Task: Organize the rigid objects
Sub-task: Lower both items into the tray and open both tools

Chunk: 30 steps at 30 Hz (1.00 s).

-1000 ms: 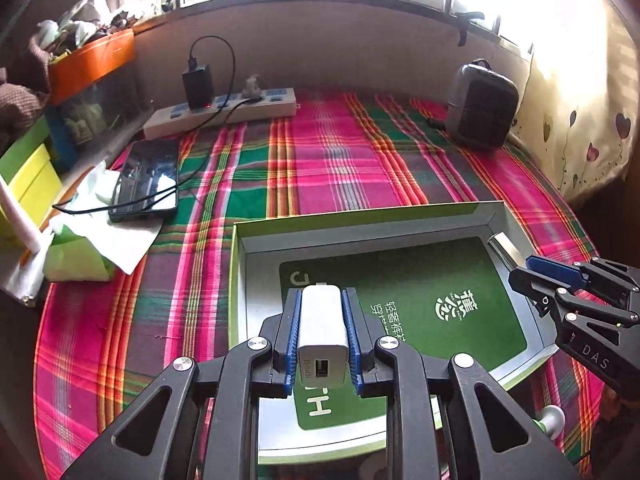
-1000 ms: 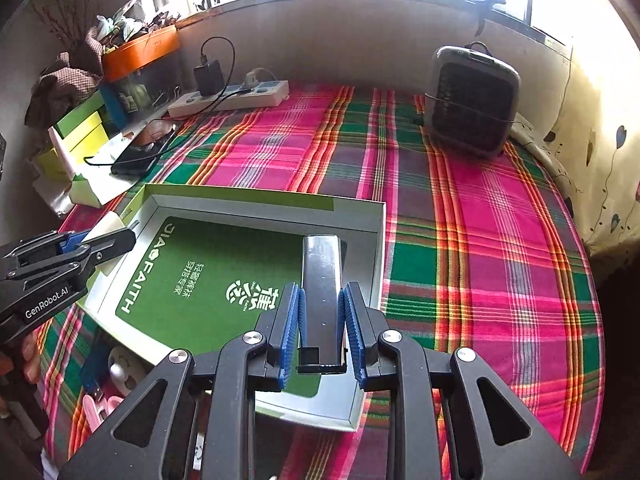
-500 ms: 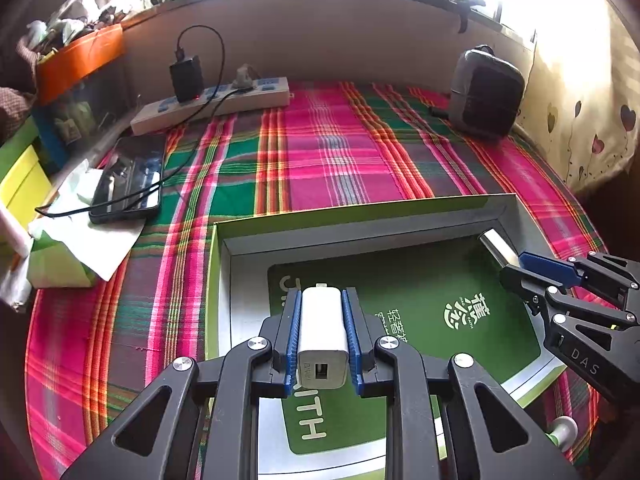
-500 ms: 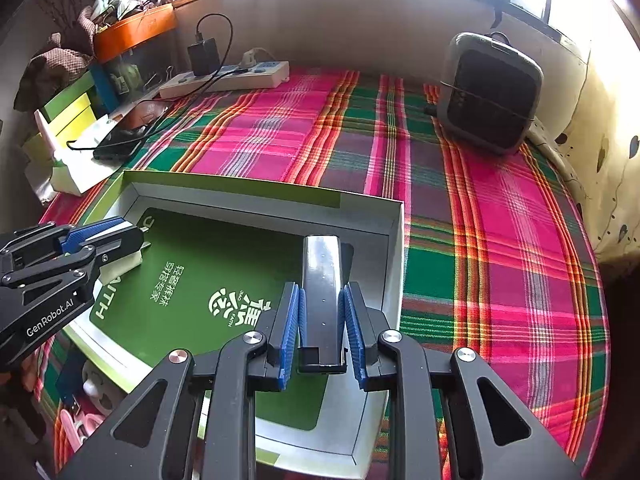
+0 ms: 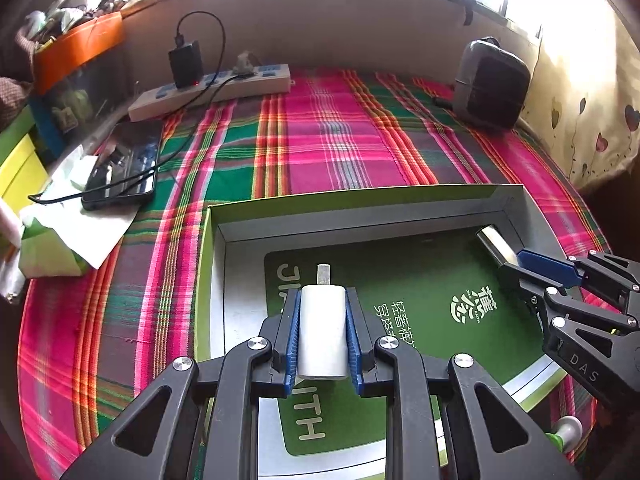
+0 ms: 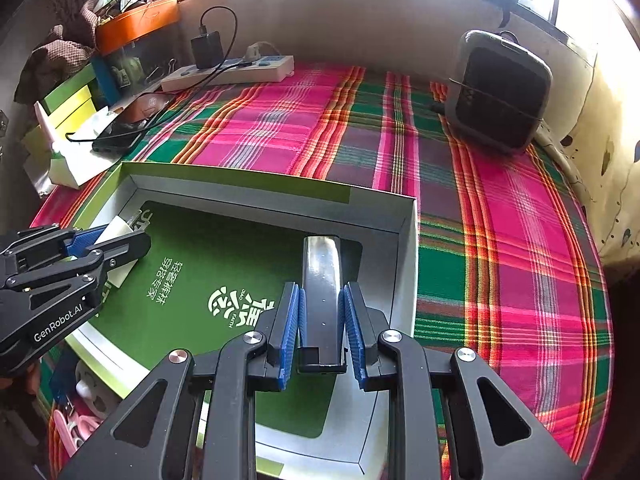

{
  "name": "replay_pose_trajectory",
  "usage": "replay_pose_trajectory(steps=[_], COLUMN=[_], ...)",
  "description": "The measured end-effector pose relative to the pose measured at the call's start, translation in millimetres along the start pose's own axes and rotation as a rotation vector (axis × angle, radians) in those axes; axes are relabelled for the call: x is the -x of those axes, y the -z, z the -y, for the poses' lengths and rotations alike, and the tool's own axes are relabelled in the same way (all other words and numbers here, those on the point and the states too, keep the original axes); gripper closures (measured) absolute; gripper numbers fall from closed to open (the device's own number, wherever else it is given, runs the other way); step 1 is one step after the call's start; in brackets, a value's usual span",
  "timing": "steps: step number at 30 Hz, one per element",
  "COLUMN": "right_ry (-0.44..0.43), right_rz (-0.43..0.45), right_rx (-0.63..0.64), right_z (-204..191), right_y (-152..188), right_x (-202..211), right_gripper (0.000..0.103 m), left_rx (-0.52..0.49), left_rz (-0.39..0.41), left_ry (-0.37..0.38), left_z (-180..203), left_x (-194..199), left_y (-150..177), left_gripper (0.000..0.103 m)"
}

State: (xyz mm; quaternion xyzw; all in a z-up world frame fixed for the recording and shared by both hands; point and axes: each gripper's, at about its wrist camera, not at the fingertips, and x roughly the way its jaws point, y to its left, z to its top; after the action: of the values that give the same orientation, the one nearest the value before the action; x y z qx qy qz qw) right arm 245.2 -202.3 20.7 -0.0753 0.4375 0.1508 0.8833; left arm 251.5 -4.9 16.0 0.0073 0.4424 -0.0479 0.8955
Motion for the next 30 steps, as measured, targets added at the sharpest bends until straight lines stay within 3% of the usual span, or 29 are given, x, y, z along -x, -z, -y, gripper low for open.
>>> replay_pose_trajectory(steps=[17, 22, 30], right_ry=[0.001, -0.003, -0.012], right_rz=[0.019, 0.040, 0.103], right_rx=[-0.006, -0.020, -0.045], right_z=[-0.9, -1.3, -4.8], right_y=[3.4, 9.7, 28.5], right_x=[8.5, 21.5, 60.6], right_gripper=[0.076, 0.068, 0.067], left_rx=[0.016, 0.017, 0.016], left_rz=[0.019, 0.044, 0.098], left_ry=[0.042, 0.057, 0.088], left_z=[0.1, 0.0, -1.0], left_x=[21.1, 39.4, 72.8], left_y=[9.4, 16.5, 33.6], left_gripper=[0.074, 0.072, 0.071])
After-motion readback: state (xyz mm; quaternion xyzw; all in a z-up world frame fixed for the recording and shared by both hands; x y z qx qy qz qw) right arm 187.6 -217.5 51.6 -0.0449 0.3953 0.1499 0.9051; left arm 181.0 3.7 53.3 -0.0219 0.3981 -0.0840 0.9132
